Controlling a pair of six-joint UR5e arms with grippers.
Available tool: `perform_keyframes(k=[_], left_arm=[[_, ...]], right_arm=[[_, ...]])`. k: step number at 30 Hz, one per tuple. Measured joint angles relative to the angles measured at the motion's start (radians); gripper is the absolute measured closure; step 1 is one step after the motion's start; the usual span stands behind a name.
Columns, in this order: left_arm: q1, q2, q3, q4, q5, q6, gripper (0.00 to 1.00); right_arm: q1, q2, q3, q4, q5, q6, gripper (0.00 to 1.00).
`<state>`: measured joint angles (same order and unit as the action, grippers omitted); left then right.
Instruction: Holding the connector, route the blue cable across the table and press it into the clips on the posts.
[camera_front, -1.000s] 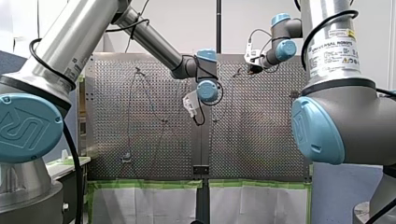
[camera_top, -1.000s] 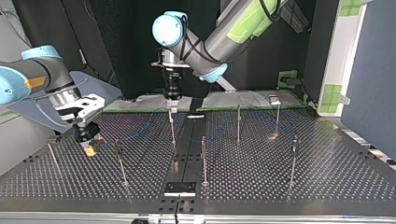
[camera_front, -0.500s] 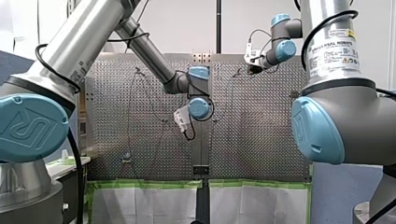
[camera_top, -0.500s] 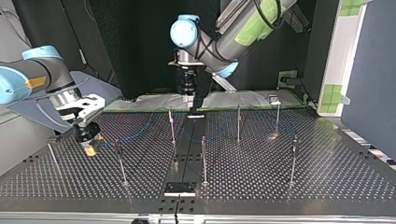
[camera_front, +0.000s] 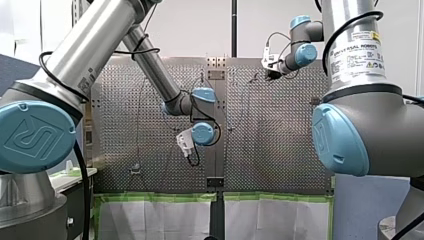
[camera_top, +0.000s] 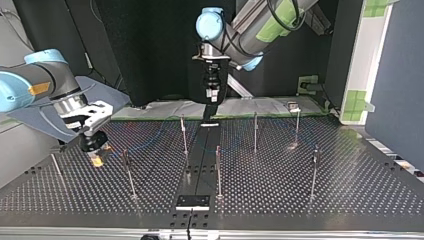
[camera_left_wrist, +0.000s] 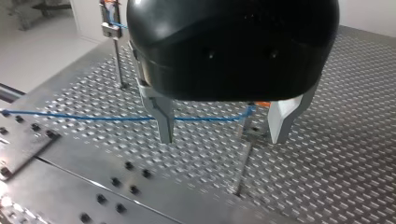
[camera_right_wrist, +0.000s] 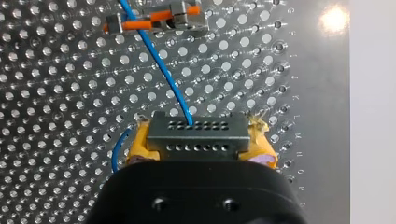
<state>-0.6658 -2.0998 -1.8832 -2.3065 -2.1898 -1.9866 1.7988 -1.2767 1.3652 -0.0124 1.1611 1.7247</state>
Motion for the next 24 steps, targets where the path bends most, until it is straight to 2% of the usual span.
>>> perform_keyframes(k=[9, 24], left_arm=[[-0.009, -0.073, -0.095, 0.095, 0.001, 0.000, 0.00], [-0.009, -0.078, -0.247, 0.248, -0.002, 0.000, 0.00]], right_arm=[[-0.002, 0.001, 0.000, 0.000, -0.001, 0.001, 1.00], [-0.010, 0.003, 0.000, 0.000, 0.000, 0.001, 1.00]])
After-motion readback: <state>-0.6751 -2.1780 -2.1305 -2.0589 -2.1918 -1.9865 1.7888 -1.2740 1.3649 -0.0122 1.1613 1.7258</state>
